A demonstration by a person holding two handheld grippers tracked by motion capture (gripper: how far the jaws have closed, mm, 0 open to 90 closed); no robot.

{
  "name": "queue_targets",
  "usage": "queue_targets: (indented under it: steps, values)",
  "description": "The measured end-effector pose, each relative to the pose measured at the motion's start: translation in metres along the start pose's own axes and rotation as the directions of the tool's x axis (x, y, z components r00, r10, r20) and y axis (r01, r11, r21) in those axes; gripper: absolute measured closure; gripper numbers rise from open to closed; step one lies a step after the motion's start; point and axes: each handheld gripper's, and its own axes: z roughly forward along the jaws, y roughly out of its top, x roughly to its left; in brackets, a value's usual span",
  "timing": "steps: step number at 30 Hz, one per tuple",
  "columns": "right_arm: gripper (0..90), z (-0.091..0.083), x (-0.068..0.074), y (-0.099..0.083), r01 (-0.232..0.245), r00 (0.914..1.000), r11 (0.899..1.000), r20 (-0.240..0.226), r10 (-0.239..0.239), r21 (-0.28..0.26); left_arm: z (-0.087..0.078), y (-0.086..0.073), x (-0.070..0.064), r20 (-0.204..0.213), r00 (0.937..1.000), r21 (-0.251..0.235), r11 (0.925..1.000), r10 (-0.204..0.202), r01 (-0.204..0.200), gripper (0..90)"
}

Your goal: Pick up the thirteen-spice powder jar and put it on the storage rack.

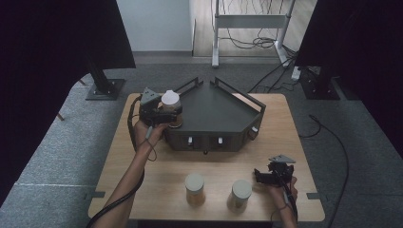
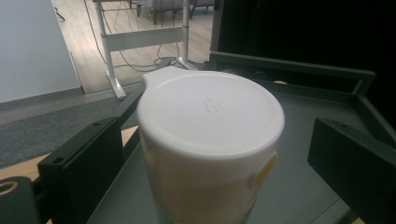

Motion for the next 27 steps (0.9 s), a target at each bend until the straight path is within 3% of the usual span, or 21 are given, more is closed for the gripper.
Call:
queue_targets:
  steps: [4, 15, 27]
  values:
    - [0.5, 0.000, 0.000, 0.000, 0.000, 1.0000, 1.000, 0.000, 0.000, 0.000, -0.005, -0.003, 0.004, 0.006, 0.9999, -0.012, 0.9999, -0.012, 0.012, 3.5]
    - [0.6, 0.000, 0.000, 0.000, 0.000, 1.0000, 1.000, 0.000, 0.000, 0.000, -0.014, -0.007, -0.004, -0.054, 0.9984, -0.023, 0.9995, 0.018, -0.019, 3.9]
    - [0.6, 0.000, 0.000, 0.000, -0.002, 1.0000, 1.000, 0.001, 0.002, 0.000, -0.029, -0.011, 0.004, 0.029, 0.9995, -0.059, 0.9981, -0.013, 0.015, 9.3]
